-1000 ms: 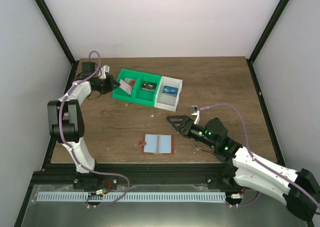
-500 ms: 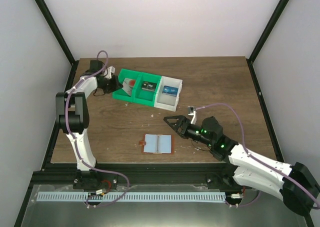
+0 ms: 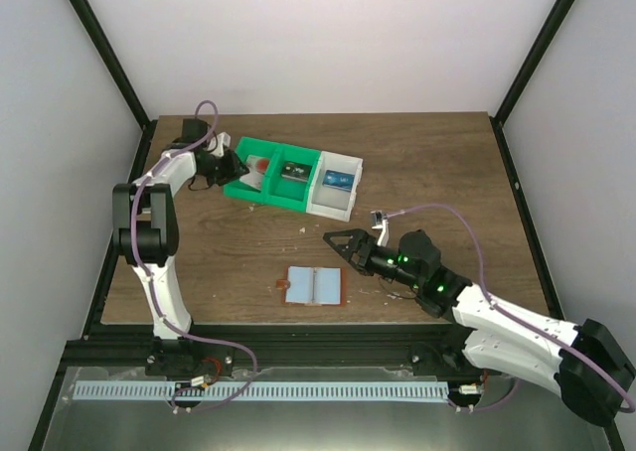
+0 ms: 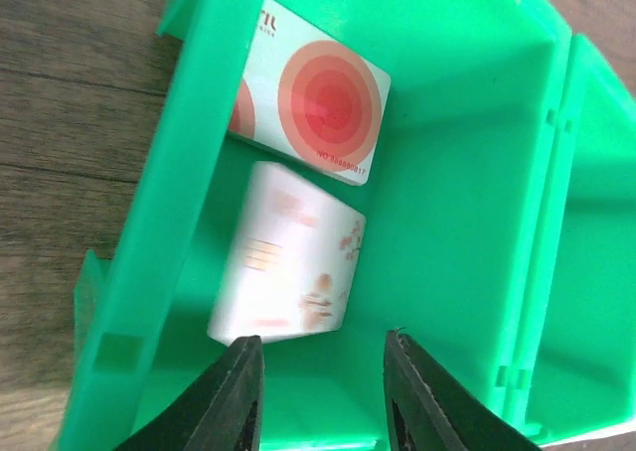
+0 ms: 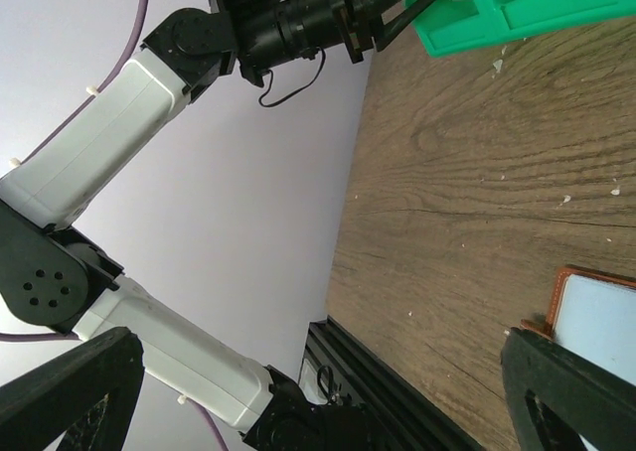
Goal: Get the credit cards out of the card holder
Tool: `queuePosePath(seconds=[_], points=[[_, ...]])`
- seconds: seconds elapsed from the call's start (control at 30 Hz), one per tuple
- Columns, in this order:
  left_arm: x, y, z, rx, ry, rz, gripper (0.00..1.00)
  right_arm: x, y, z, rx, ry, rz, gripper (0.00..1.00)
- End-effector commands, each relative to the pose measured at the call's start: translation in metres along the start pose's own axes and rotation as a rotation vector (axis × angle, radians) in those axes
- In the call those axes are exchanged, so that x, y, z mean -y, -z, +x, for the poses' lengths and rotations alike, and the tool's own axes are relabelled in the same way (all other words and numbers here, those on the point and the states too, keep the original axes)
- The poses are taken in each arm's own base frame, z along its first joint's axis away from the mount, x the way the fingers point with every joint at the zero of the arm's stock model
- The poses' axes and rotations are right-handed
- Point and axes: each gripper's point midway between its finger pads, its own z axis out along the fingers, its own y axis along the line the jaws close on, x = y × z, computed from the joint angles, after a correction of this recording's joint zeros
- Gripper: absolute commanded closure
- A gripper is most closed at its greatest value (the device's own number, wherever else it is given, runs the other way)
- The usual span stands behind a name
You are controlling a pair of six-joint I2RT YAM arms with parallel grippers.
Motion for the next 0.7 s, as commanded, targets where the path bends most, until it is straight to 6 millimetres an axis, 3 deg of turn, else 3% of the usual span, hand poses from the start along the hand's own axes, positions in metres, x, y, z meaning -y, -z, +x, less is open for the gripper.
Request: queuePosePath(seconds=[0.0,0.17,0.33,0.5,0.67], points=[[0.018,0.035,-0.027,0.119,-0.016,-0.036,0.61,-0.014,0.004,-0.007,0.026,0.027,-0.014,0.00],[0.023,0.053,-0.032,0.174,-0.004,-0.051,0.48,-0.009,0.005,-0.005,0.025,0.030,0.000,0.00],[0.045,0.071,-0.020,0.194,-0.041,-0.020,0.44,0.013,0.001,-0.002,0.005,0.050,0.110,0.00],[0.069,0.091,0.014,0.200,-0.096,0.043,0.43,0.039,-0.001,0.005,-0.062,0.130,0.246,0.00],[0.087,0.100,0.065,0.165,-0.144,0.079,0.44,0.061,-0.004,0.025,-0.160,0.156,0.276,0.01]])
